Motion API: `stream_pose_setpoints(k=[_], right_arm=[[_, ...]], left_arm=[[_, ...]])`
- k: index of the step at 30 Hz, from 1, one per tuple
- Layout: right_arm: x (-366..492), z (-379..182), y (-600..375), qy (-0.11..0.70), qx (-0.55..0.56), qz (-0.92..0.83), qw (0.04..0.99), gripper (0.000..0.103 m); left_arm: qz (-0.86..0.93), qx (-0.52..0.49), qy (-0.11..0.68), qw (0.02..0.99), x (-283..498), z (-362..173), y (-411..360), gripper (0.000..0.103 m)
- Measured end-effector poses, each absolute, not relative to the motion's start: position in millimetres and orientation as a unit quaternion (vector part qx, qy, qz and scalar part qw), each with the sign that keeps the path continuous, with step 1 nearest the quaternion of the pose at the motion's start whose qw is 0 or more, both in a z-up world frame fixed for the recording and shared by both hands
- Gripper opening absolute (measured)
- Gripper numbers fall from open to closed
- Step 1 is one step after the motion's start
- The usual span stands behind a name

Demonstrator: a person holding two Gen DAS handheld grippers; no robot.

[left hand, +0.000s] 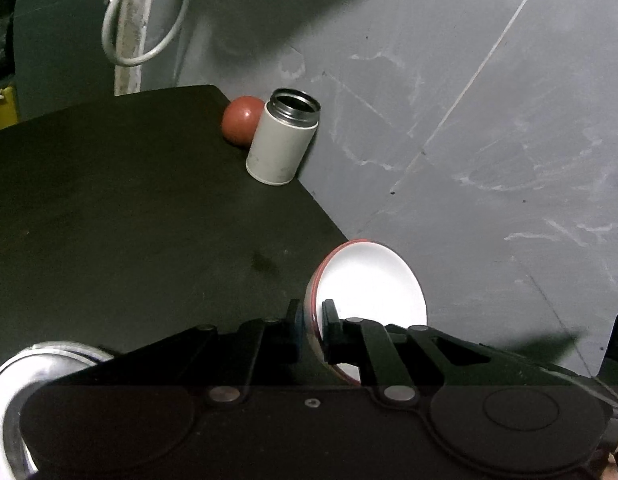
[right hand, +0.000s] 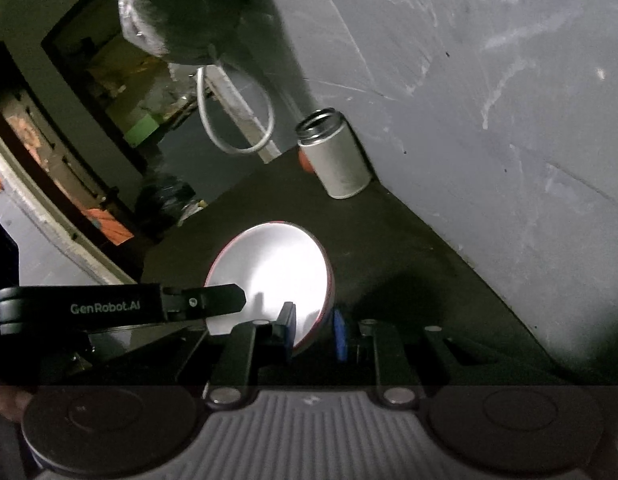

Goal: Organize plates and bowls
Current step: 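Lift the second white bowl with the left gripper and carry it toward the steel bowl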

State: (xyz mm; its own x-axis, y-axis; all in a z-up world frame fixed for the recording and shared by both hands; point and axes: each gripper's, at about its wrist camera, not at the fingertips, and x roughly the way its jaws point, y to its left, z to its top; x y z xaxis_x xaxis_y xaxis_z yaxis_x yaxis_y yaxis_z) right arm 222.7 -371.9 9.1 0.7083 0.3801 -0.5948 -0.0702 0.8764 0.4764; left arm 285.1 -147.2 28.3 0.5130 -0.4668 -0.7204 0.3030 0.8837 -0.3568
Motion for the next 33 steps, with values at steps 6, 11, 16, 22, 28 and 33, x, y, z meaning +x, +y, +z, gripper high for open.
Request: stream_pose_setpoints(k=[6, 11, 16, 22, 28, 33], right_arm=[[205, 16, -372, 0.359, 0.204, 0.15, 0.898, 0.022], [193, 21, -374, 0.361, 0.197, 0.167, 0.896, 0.022], [185, 24, -373, 0.363, 0.188, 0.18, 0.895, 0.022], [180, 24, -368, 0.374, 0.175, 0.196, 0.889, 0.022], [172, 24, -363, 0.386, 0.158, 0.216, 0.883, 0.022], [165, 25, -358, 0.397, 0.142, 0.232, 0.877, 0.022]], left_arm=[[-0.222, -0.101, 0.427, 0.871, 263, 37, -139, 0.009], [-0.22, -0.113, 0.427, 0.87, 250, 37, -132, 0.009], [-0.219, -0.119, 0.43, 0.868, 240, 37, -128, 0.009], [-0.215, -0.123, 0.436, 0.865, 231, 34, -121, 0.009], [-0.207, -0.132, 0.445, 0.861, 218, 28, -111, 0.009], [-0.199, -0.136, 0.46, 0.855, 207, 21, -103, 0.009]])
